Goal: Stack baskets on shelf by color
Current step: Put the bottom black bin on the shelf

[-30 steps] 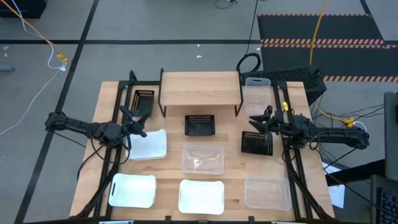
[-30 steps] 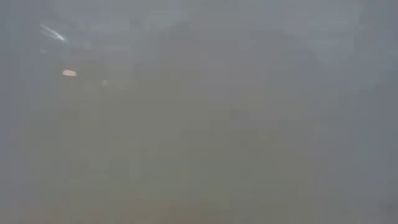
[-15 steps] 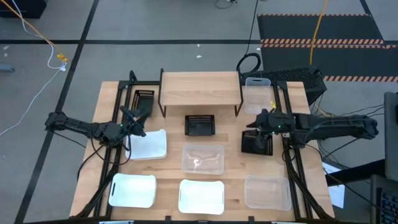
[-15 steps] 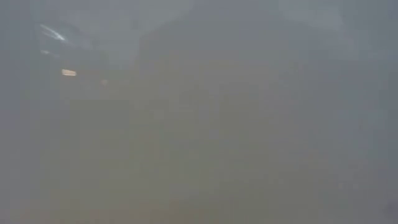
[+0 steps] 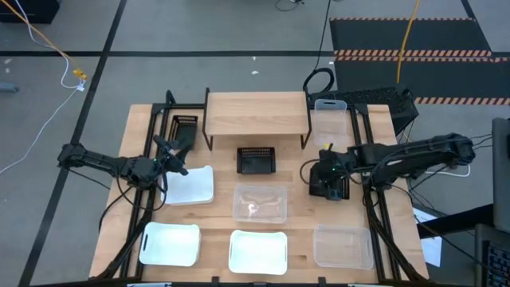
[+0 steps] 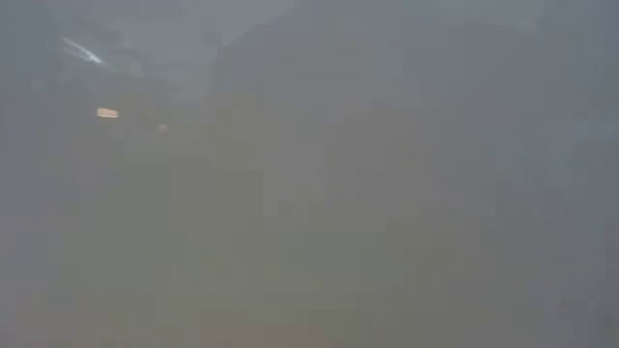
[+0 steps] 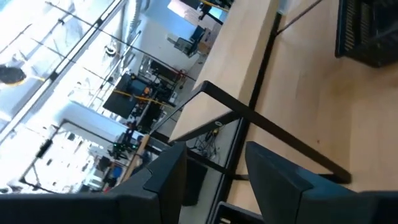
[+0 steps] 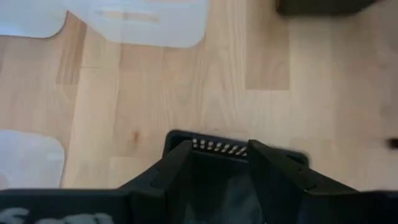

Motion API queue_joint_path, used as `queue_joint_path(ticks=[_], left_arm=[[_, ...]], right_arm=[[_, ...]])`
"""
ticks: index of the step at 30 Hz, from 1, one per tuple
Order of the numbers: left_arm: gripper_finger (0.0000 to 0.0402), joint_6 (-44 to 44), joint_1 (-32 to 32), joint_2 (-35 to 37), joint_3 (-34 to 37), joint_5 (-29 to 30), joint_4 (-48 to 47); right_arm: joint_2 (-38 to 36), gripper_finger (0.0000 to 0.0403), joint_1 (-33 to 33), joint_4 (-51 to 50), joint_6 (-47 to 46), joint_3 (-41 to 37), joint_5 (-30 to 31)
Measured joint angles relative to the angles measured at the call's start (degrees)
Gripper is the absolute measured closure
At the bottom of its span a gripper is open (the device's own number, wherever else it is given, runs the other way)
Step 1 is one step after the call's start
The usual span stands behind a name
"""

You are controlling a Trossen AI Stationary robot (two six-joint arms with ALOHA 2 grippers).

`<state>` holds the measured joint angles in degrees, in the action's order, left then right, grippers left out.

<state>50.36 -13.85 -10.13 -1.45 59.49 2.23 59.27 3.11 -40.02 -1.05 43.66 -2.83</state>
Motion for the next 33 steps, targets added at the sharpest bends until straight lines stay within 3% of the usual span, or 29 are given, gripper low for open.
queue_joint_path(ticks=[8,11,14,17,19,33], left_arm=[[0.0234,11.11,0.00,0.00,0.00,0.13,4.77],[0.0234,15.56,0.00,0.01,0.00,0.11,4.97],[0.0234,17.79,0.00,0.02,0.00,0.10,4.95],[0.0234,19.08,0.00,-0.01,0.00,0.10,4.95],[0.0234,19.70,0.00,0.02,0.00,0.10,4.95],[0.0234,23.46,0.00,-0.01,0.00,0.08,5.54]], right_arm=[[8.19,0.0254,6.00,-27.25,20.53,12.95,13.49],[9.23,0.0254,8.39,-34.11,24.73,13.46,12.76],[10.23,0.0254,10.32,-38.59,25.28,12.29,6.68],[11.00,0.0254,12.37,-39.45,25.02,9.99,0.03],[11.73,0.0254,14.18,-39.22,24.22,8.49,-0.67],[12.21,0.0255,18.02,-27.41,33.54,-3.79,9.05]])
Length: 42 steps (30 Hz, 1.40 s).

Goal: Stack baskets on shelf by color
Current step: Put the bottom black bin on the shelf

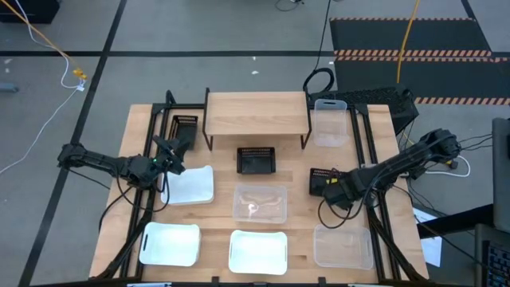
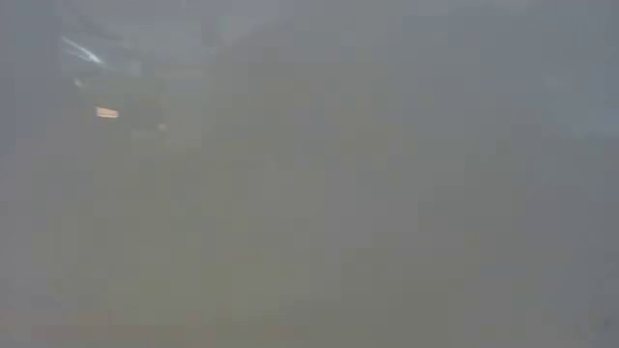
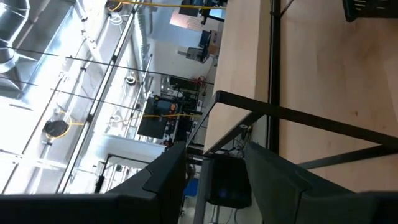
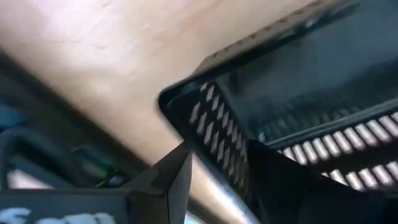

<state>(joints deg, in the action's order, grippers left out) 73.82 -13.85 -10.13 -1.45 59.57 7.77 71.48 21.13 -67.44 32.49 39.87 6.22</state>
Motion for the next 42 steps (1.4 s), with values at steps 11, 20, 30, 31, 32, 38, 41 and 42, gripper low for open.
queue_joint_path(ticks=[11,20,30,31,32,38,41,42], left_arm=[[0.0234,-0.77,0.00,0.02,0.00,-0.02,-0.02],[0.0234,-0.82,0.00,0.02,0.00,-0.02,-0.02],[0.0234,-1.11,0.00,0.00,0.00,-0.03,-0.20],[0.0234,-1.14,0.00,0.02,0.00,-0.02,-0.20],[0.0234,-1.23,0.00,0.02,0.00,-0.02,-0.20],[0.0234,-1.27,0.00,0.02,0.00,-0.02,-0.22],[0.0234,-1.27,0.00,0.02,0.00,-0.02,-0.24],[0.0234,-1.27,0.00,0.00,0.00,-0.04,-0.24]], right_arm=[[-0.02,0.0390,-2.94,6.92,-11.57,4.28,-5.10],[-0.04,0.0398,-6.00,13.44,-31.10,31.78,-9.08],[4.17,0.0400,-25.21,25.14,-22.97,51.93,17.17],[5.70,0.0401,-27.87,24.43,-23.01,52.07,15.48],[7.41,0.0401,-30.48,23.01,-23.04,52.39,13.05],[21.02,0.0402,-42.10,7.20,-23.43,57.63,2.85],[25.06,0.0402,-44.15,2.53,-22.28,58.54,2.52],[25.69,0.0401,-44.47,2.03,-21.80,58.54,2.64]])
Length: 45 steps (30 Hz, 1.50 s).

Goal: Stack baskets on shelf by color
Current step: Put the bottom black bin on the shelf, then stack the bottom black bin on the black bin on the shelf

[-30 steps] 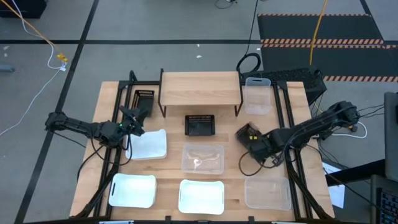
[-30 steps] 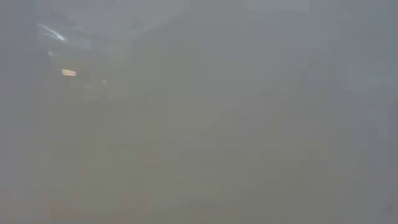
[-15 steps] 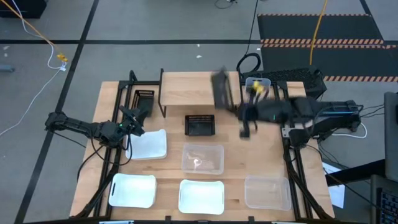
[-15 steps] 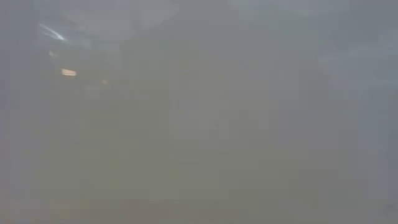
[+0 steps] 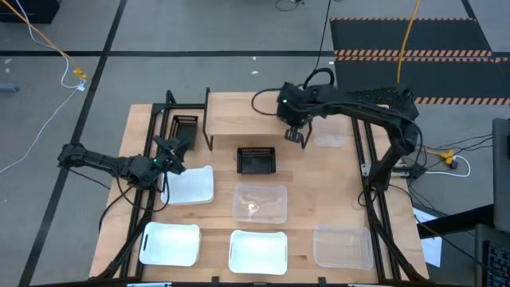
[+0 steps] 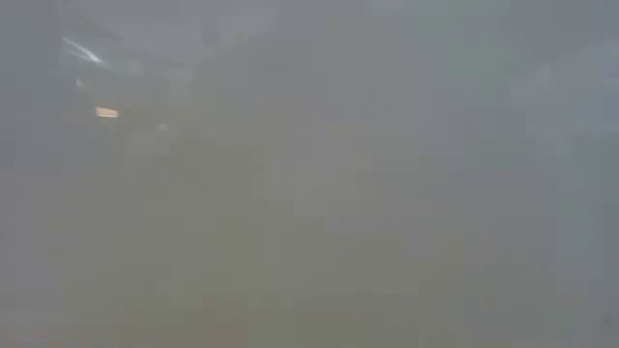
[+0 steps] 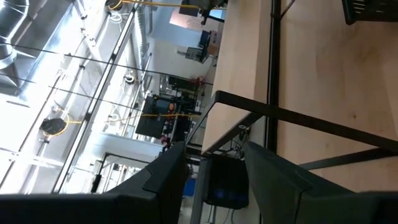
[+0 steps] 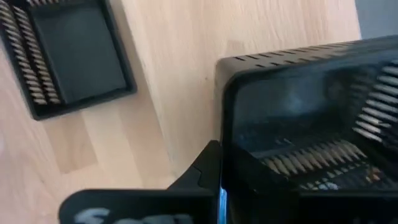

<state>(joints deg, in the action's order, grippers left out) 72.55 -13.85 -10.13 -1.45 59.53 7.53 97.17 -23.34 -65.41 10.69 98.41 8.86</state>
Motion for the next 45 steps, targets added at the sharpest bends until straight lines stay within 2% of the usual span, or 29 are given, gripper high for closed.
queue_joint_path(ticks=[7,12,19,24,32,38,41,45], left_arm=[[0.0234,0.02,0.00,0.00,0.00,0.02,-0.02],[0.0234,-0.18,0.00,0.02,0.00,0.02,0.11],[0.0234,-12.77,0.00,0.00,0.00,-1.00,3.36],[0.0234,-14.23,0.00,0.02,-0.02,-0.99,8.06],[0.0234,-8.45,0.00,0.02,-0.02,-0.98,9.15],[0.0234,-8.80,0.00,0.01,-0.02,-1.03,10.60],[0.0234,-8.81,0.00,0.02,-0.02,-1.05,10.64],[0.0234,-8.81,0.00,0.02,-0.02,-1.05,10.58]], right_arm=[[0.04,0.0394,-0.67,-1.65,4.90,-0.02,-0.18],[-1.33,0.0363,-0.65,-2.52,4.56,-0.13,-3.20],[-1.71,0.0315,-0.63,-2.98,3.43,-0.13,-3.55],[-1.71,0.0294,-0.63,-1.48,2.60,-0.13,-3.22],[-1.44,0.0306,-0.63,0.34,4.40,-0.15,-3.26],[-2.83,0.0323,-0.14,7.62,-0.55,-0.22,-11.12],[-5.69,0.0323,1.67,12.06,4.20,-0.22,-12.23],[-9.88,0.0317,6.23,11.69,22.41,-2.45,-16.54]])
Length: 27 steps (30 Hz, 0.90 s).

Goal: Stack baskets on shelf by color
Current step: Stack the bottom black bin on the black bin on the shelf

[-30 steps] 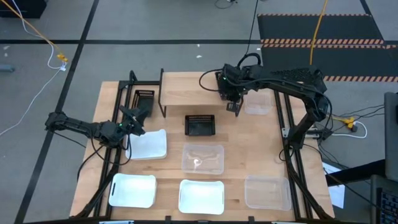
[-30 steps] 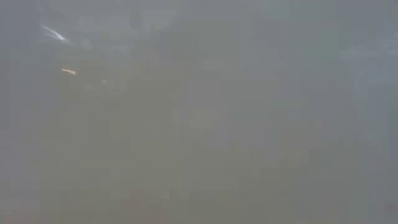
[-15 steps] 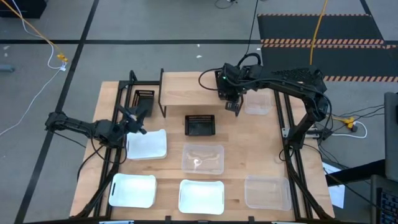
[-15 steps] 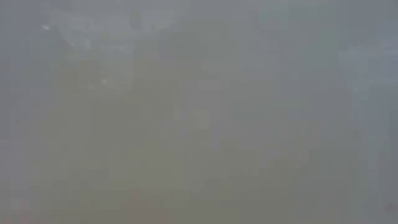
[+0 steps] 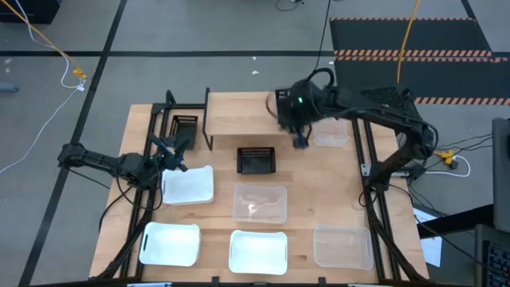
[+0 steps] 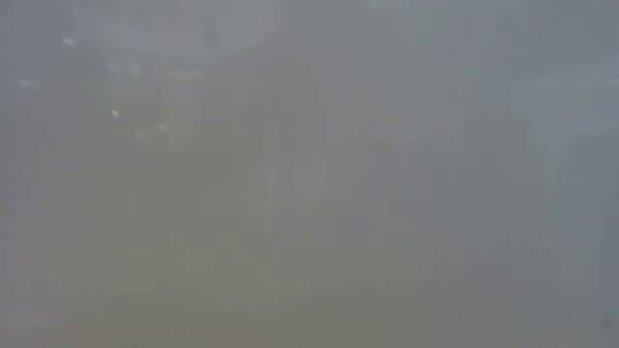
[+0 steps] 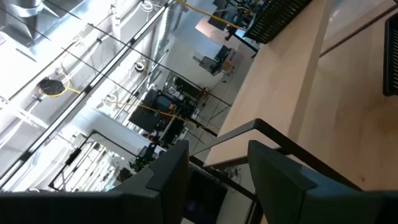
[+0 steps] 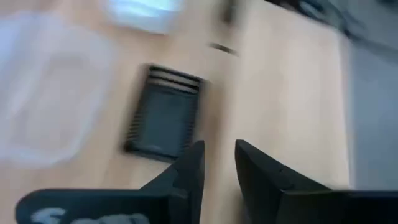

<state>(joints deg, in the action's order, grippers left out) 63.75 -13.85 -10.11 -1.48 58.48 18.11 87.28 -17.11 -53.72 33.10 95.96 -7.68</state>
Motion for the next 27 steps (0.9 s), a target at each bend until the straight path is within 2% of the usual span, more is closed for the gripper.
queue_joint_path(ticks=[3,5,7,11,13,19,22,27], left_arm=[[0.0234,0.00,0.00,0.00,0.00,-0.04,0.00],[0.0234,0.26,0.00,0.00,0.00,-0.04,-0.02],[0.0234,0.23,0.00,-0.02,0.00,-0.07,-0.03],[0.0234,0.24,0.00,-0.02,0.00,-0.09,-0.04],[0.0234,0.22,0.00,-0.01,0.00,-0.09,-0.04],[0.0234,0.24,-0.02,0.00,0.00,-0.07,-0.04],[0.0234,0.24,-0.01,-0.01,0.00,-0.07,-0.04],[0.0234,0.26,0.00,-0.02,0.00,-0.07,-0.04]], right_arm=[[-1.73,0.0313,3.65,5.32,8.82,-6.93,-7.13],[-1.86,0.0310,6.23,9.36,16.61,-13.17,-7.35],[-1.64,0.0305,8.47,13.28,24.44,-19.36,-3.27],[-0.09,0.0297,11.27,26.77,33.87,-29.93,10.74],[0.90,0.0296,11.29,31.52,37.90,-33.62,13.36],[3.06,0.0296,10.38,33.72,41.58,-38.36,13.08],[4.58,0.0296,9.54,34.78,43.71,-39.06,10.70],[7.89,0.0296,9.59,39.78,44.57,-39.78,10.59]])
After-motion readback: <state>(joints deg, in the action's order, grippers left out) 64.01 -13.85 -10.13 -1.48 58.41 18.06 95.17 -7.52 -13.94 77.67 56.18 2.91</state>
